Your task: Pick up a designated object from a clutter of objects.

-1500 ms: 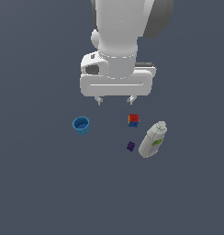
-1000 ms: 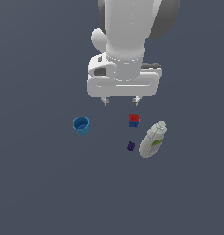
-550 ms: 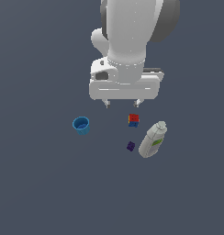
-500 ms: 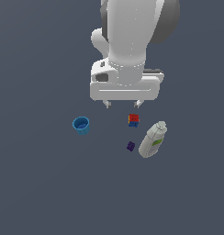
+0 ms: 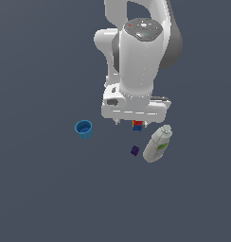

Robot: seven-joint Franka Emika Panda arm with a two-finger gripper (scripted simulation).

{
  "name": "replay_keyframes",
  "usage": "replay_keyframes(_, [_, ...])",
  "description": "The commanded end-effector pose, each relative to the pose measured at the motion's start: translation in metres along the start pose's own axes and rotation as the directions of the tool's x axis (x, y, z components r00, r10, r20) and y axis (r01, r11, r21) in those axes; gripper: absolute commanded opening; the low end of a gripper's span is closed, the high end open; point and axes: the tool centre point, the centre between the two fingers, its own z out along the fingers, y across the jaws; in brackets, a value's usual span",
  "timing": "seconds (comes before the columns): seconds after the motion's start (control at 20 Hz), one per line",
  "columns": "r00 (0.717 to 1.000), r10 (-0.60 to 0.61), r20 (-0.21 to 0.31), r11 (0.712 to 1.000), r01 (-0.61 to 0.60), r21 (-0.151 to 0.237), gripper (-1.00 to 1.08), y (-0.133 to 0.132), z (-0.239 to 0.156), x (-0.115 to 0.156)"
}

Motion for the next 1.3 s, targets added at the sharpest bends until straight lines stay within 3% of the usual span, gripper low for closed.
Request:
replay_keyframes(0.0, [0.999,0.052,0.003,0.999,-0.052,0.003,1.0,-0.007,0.024,0.002])
replay_keyframes(0.6, [0.952,0.306,0.0,0.952,-0.306,-0.009,1.0,-0.034,0.141,-0.001])
replay_keyframes(1.2, [0.92,0.391,-0.009,0.92,-0.391,-0.02,1.0,-0.039,0.18,-0.008])
replay_keyframes(1.25, [0.915,0.396,-0.08,0.918,-0.393,0.05,1.0,-0.069,0.141,0.072])
